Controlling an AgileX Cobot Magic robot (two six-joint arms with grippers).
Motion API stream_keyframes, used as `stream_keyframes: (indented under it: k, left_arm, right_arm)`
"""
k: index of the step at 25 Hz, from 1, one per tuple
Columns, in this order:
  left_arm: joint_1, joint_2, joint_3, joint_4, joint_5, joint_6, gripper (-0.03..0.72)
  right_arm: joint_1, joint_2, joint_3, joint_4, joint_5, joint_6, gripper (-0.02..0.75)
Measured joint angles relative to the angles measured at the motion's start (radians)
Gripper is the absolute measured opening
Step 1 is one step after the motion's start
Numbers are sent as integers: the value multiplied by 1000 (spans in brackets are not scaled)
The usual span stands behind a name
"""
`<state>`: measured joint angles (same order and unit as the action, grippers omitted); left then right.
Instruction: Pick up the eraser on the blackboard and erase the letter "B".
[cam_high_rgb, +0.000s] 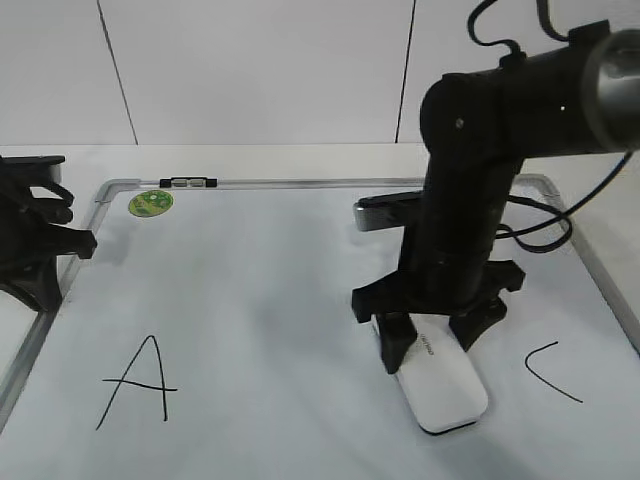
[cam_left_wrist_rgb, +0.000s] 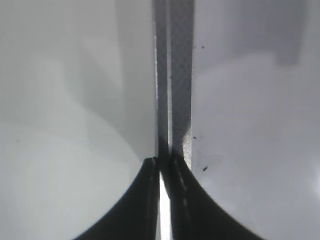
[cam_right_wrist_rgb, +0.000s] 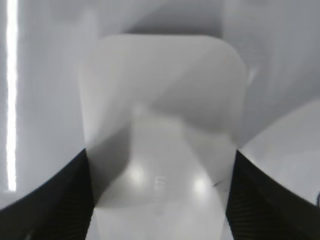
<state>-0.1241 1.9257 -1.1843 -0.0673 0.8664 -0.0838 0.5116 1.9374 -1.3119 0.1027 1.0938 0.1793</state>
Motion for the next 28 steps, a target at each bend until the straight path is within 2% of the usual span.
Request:
stream_keyframes:
  k: [5, 11, 13, 20, 24, 28]
  left_arm:
    - [0, 0, 0, 0, 0, 0, 24]
    - [0, 0, 0, 0, 0, 0, 24]
    - [0, 0, 0, -2, 0, 0, 25]
    - [0, 0, 0, -2, 0, 0, 25]
    - [0, 0, 0, -2, 0, 0, 25]
    - [0, 0, 0, -2, 0, 0, 25]
  right_arm:
    - [71, 22, -38, 51, 2, -23, 538]
    - [67, 30, -53, 20, 22, -7, 538]
    - [47, 31, -53, 4, 26, 5, 538]
    - [-114, 32, -59, -17, 33, 13, 538]
    - [-124, 32, -59, -6, 35, -2, 538]
    - [-135, 37, -76, 54, 43, -44, 538]
